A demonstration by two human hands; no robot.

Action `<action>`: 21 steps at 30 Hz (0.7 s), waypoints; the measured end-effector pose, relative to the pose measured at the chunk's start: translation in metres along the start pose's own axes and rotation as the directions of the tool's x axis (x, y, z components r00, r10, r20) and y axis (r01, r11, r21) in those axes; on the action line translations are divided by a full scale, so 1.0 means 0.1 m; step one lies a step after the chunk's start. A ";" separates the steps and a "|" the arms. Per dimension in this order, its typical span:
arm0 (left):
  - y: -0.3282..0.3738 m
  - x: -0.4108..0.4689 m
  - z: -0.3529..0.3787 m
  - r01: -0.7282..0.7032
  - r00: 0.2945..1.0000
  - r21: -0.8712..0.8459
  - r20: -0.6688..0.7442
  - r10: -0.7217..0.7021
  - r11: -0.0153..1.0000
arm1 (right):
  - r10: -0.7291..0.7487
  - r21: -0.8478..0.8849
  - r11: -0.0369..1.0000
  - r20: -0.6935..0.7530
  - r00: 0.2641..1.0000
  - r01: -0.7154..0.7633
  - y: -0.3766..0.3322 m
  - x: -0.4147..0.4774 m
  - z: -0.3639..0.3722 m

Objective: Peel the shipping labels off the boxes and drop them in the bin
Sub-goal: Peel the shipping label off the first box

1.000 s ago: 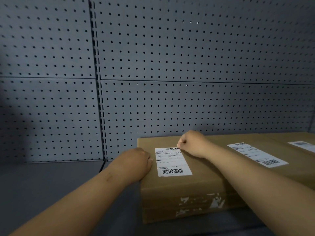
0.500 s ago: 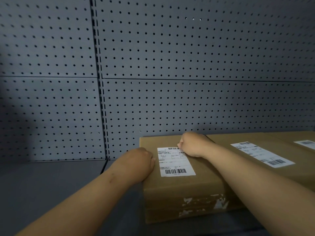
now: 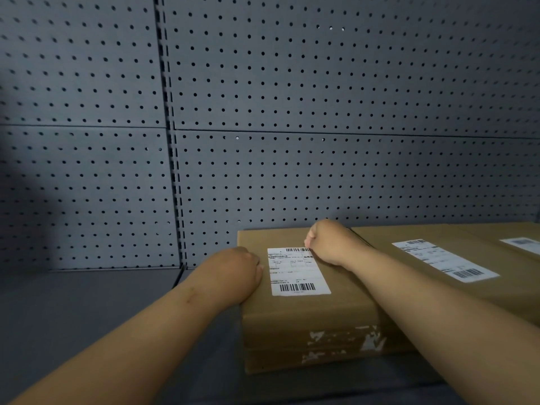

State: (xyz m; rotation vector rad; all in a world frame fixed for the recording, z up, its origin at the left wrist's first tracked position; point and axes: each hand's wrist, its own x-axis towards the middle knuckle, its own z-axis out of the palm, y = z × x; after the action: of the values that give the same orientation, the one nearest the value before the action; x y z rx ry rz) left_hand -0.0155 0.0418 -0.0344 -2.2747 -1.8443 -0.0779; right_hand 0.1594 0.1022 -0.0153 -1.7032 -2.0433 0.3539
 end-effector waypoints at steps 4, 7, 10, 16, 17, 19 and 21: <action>0.00 0.00 0.00 0.002 1.000 0.008 0.006 -0.002 1.000 | 0.049 0.098 0.994 0.038 0.998 -0.052 0.05 0.06 0.00; 0.00 0.00 0.00 0.008 1.000 0.001 0.009 -0.008 1.000 | 0.099 0.276 0.954 0.061 0.993 -0.112 0.11 0.11 -0.03; 0.00 0.00 0.00 0.005 1.000 0.010 0.003 -0.005 1.000 | 0.055 0.254 0.966 -0.013 0.998 -0.050 0.14 0.07 -0.04; -0.01 0.00 0.00 -0.002 1.000 0.008 -0.004 0.002 1.000 | -0.099 -0.155 0.984 -0.038 0.994 0.092 0.01 0.02 0.02; -0.01 0.00 0.00 -0.002 1.000 0.006 -0.007 0.002 1.000 | -0.098 -0.197 0.976 -0.044 0.994 0.088 0.00 0.04 0.03; 0.00 -0.01 0.01 -0.003 1.000 0.004 -0.015 0.003 1.000 | -0.100 -0.280 0.956 -0.040 0.994 0.085 -0.02 0.07 0.06; 0.00 -0.01 0.00 -0.003 1.000 0.007 -0.012 0.003 1.000 | -0.117 -0.315 0.943 -0.022 0.993 0.104 -0.02 0.09 0.12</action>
State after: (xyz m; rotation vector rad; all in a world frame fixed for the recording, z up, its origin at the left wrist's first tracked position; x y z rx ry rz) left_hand -0.0161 0.0409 -0.0349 -2.2673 -1.8320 -0.0840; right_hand 0.1510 0.1115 -0.0228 -1.7435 -2.2473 -0.0466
